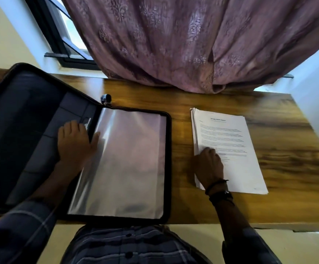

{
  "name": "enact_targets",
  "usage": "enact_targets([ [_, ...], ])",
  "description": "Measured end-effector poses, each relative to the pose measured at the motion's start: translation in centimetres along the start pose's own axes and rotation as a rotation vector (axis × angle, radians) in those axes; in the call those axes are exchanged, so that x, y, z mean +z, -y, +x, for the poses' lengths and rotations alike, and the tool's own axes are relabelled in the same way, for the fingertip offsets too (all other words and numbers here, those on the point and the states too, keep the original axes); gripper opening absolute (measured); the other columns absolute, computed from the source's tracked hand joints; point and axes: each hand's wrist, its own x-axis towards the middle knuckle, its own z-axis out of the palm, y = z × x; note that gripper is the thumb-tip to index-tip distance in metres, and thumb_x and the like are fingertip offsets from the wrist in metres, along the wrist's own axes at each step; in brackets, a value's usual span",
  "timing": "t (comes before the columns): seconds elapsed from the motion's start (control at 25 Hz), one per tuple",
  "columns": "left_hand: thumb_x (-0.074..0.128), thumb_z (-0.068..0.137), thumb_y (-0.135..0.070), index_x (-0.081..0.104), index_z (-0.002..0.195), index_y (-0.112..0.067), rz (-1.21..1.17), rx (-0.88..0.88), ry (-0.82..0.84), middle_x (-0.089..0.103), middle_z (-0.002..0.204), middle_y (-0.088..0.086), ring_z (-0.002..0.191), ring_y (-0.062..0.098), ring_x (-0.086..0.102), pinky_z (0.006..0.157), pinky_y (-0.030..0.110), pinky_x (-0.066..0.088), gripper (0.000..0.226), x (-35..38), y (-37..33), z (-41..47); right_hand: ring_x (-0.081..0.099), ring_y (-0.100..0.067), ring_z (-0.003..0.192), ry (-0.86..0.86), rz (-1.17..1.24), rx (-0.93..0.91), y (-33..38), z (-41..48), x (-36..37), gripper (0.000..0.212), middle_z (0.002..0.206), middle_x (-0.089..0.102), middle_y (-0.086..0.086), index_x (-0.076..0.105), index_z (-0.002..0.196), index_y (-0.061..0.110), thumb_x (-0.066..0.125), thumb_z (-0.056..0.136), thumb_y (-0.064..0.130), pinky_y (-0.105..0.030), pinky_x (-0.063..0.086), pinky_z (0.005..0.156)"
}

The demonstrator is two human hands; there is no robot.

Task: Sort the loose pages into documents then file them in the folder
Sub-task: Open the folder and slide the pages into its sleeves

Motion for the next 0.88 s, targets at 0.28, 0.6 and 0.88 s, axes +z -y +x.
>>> enact_targets([
  [0.28,0.048,0.092,-0.041,0.059,0.072,-0.009,-0.490,0.244,0.041,0.055,0.071,0.011,0.070,0.033,0.055,0.062,0.043,0.044,0.039,0.9,1.3,7.2,0.061,-0.036,0.057,0.006,0.063,-0.152,6.9,-1.4,-4.0,0.008,0.067,0.062,-0.018,0.060,0.075,-0.001,0.059,0.083,-0.002,-0.032,0.035,0.051],
  [0.6,0.069,0.089,-0.016,0.061,0.114,-0.010,-1.492,-0.435,0.723,0.072,0.094,-0.007,0.093,0.016,0.071,0.075,0.022,0.058,0.027,0.3,-3.6,5.5,0.052,-0.019,0.123,0.275,0.538,-0.186,15.7,-3.3,-2.3,0.065,0.133,0.058,-0.003,0.054,0.131,0.012,0.052,0.089,0.062,-0.023,0.035,0.102],
  [0.88,0.059,0.095,-0.011,0.060,0.122,-0.009,-1.976,-0.852,0.661,0.075,0.101,0.008,0.089,0.028,0.073,0.069,0.039,0.061,0.028,1.3,-3.0,6.6,0.068,-0.010,0.082,0.314,0.735,0.108,10.4,2.6,-1.2,0.036,0.098,0.071,-0.002,0.064,0.101,0.011,0.074,0.083,0.040,-0.023,0.058,0.068],
])
